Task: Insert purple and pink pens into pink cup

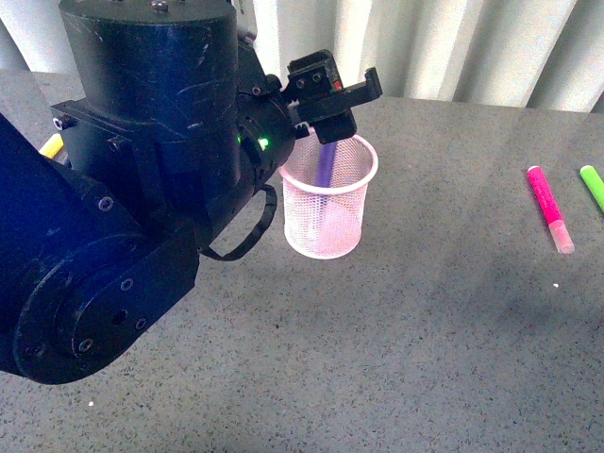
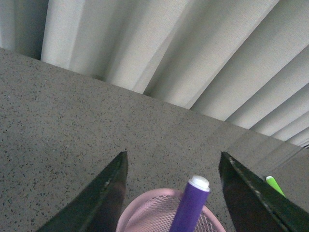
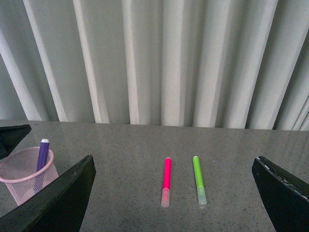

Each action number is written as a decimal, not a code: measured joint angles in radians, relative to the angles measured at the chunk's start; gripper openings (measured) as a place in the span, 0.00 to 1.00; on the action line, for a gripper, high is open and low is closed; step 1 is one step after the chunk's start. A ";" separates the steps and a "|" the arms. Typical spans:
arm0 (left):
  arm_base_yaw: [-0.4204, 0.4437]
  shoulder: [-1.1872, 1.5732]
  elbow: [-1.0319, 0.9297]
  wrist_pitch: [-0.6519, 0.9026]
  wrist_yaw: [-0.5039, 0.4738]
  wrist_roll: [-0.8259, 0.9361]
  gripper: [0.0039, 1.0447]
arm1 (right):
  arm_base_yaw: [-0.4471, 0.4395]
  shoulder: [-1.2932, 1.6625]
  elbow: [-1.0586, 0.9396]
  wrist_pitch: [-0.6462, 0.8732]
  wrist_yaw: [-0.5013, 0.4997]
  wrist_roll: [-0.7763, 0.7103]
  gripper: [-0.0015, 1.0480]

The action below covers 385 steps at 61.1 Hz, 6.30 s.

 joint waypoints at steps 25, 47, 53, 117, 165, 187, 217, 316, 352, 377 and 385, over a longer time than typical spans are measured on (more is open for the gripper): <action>0.124 -0.411 -0.151 -0.559 0.148 0.356 0.94 | 0.000 0.000 0.000 0.000 0.000 0.000 0.93; 0.203 -0.510 -0.414 -0.169 -0.090 0.457 0.69 | 0.000 0.000 0.000 0.000 0.000 0.000 0.93; 0.246 -0.629 -0.493 -0.084 -0.076 0.461 0.52 | 0.000 0.000 0.000 0.000 0.003 0.000 0.93; 0.504 -1.567 -0.853 -0.645 0.174 0.468 0.03 | 0.000 0.000 0.000 0.000 0.000 0.000 0.93; 0.504 -1.957 -0.854 -1.015 0.174 0.468 0.03 | 0.000 0.000 0.000 0.000 0.000 0.000 0.93; 0.504 -2.150 -0.853 -1.242 0.174 0.468 0.03 | 0.000 0.000 0.000 0.000 0.000 0.000 0.93; 0.504 -2.190 -0.853 -1.256 0.174 0.468 0.55 | 0.003 0.005 0.002 -0.008 0.015 0.007 0.93; 0.504 -2.190 -0.853 -1.256 0.174 0.468 0.94 | 0.010 2.017 1.086 0.092 0.103 0.053 0.93; 0.504 -2.190 -0.853 -1.256 0.174 0.468 0.94 | 0.008 2.134 1.157 0.098 0.048 0.106 0.93; 0.504 -2.190 -0.853 -1.256 0.174 0.468 0.94 | -0.007 2.211 1.207 0.098 0.044 0.108 0.93; 0.504 -2.190 -0.853 -1.256 0.174 0.468 0.94 | -0.011 2.232 1.213 0.105 0.045 0.106 0.93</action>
